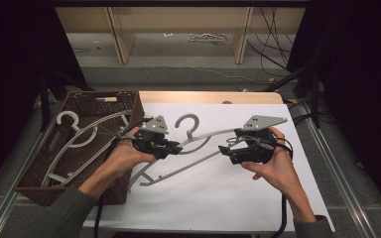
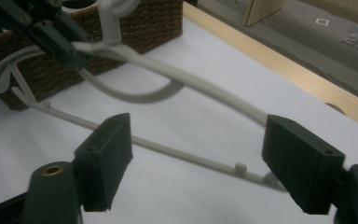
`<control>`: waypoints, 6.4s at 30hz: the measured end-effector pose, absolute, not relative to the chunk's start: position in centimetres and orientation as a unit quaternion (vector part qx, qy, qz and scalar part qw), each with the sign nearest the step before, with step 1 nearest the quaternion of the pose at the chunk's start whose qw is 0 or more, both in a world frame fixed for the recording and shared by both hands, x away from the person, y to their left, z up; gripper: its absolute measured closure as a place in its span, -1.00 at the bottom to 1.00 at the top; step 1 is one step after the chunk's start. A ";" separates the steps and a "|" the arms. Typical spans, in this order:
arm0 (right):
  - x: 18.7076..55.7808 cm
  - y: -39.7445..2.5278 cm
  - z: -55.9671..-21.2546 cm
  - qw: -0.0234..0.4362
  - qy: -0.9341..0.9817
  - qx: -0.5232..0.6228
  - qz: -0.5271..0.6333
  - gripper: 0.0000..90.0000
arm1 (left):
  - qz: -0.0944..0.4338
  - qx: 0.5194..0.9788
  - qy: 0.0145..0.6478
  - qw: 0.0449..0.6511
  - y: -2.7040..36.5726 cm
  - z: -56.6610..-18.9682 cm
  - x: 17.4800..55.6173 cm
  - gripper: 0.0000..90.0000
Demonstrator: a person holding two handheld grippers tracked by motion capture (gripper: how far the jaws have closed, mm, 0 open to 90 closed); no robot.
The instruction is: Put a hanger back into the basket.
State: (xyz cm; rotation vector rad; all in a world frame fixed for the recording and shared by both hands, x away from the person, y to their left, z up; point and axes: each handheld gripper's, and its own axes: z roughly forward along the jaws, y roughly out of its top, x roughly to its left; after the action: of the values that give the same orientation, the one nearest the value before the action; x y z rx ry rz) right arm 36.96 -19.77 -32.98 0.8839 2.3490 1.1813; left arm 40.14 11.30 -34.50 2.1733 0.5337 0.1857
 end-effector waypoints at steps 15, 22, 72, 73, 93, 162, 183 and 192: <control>35.1 -20.8 -35.5 0.203 0.811 0.329 0.439 -0.53 | 0.075 0.831 0.256 0.487 15.0 -29.9 40.2 0.77; 34.4 -21.3 -36.7 0.197 0.813 0.331 0.437 -0.54 | 0.101 0.817 0.275 0.497 18.4 -27.7 40.0 0.77; 33.1 -22.8 -41.4 0.192 0.800 0.363 0.438 -0.61 | 0.185 0.757 0.414 0.470 36.1 -31.9 42.4 0.77; 33.1 -22.8 -41.4 0.192 0.800 0.363 0.437 -0.61 | 0.185 0.756 0.415 0.471 36.3 -32.0 42.3 0.77; 32.9 -23.2 -41.6 0.194 0.798 0.368 0.436 -0.61 | 0.193 0.745 0.448 0.455 40.5 -34.7 40.9 0.77; 32.8 -22.5 -42.5 0.192 0.792 0.370 0.447 -0.61 | 0.260 0.672 0.552 0.419 40.6 -37.6 38.6 -0.32; 32.3 -22.0 -42.1 0.202 0.776 0.365 0.474 -0.62 | 0.232 0.665 0.450 0.550 31.6 -35.1 32.7 -0.62; 32.1 -21.9 -42.0 0.201 0.773 0.359 0.483 -0.63 | 0.221 0.677 0.409 0.571 28.0 -35.8 31.7 -0.64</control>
State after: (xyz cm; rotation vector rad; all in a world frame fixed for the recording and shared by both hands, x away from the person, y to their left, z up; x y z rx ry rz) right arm 32.15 -21.90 -41.97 1.0037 2.1588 1.3508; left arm 31.73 28.03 -35.82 1.5884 0.9590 0.5197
